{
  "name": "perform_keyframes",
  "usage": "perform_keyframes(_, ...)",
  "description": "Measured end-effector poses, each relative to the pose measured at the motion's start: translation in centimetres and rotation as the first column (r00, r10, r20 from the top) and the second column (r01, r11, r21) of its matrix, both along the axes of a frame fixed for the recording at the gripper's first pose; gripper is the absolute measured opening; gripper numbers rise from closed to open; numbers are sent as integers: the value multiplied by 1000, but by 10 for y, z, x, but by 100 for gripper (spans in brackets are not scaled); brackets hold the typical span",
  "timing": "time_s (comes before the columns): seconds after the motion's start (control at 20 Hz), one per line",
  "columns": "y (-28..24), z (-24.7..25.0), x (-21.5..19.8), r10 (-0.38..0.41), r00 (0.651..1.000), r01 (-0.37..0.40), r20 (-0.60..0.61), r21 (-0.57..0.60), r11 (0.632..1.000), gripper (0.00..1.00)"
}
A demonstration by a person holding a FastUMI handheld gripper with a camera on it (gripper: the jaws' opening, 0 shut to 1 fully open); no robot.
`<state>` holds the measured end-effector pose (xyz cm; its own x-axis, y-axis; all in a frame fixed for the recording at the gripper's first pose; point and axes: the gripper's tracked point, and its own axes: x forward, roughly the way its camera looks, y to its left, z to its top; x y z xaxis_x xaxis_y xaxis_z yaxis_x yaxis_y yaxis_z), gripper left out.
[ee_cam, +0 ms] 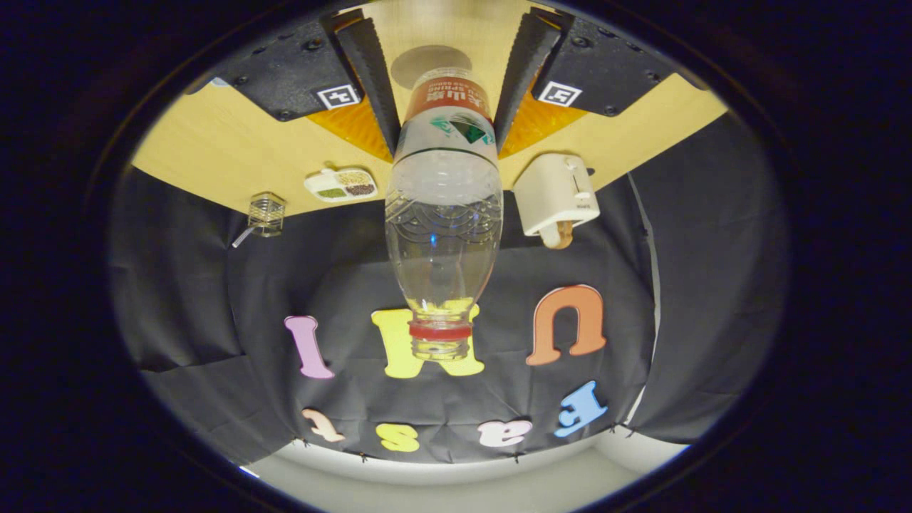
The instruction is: Take the bottle from table, then pour the juice into the cup, finally place the bottle on the coaster
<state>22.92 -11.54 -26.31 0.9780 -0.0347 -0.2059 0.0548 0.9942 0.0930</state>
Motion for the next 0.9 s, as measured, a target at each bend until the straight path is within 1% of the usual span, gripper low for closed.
perform_keyframes(0.15,4,-21,10,36,999,-36,-18,-16,999,77)
perform_keyframes(0.3,3,-38,10,35,998,-39,-54,-59,997,77)
perform_keyframes(0.5,7,-51,14,47,997,-53,-64,-99,994,78)
perform_keyframes(0.7,3,-66,11,37,993,-49,-108,-108,993,80)
perform_keyframes(0.9,5,-68,7,52,994,-60,-92,-90,994,81)
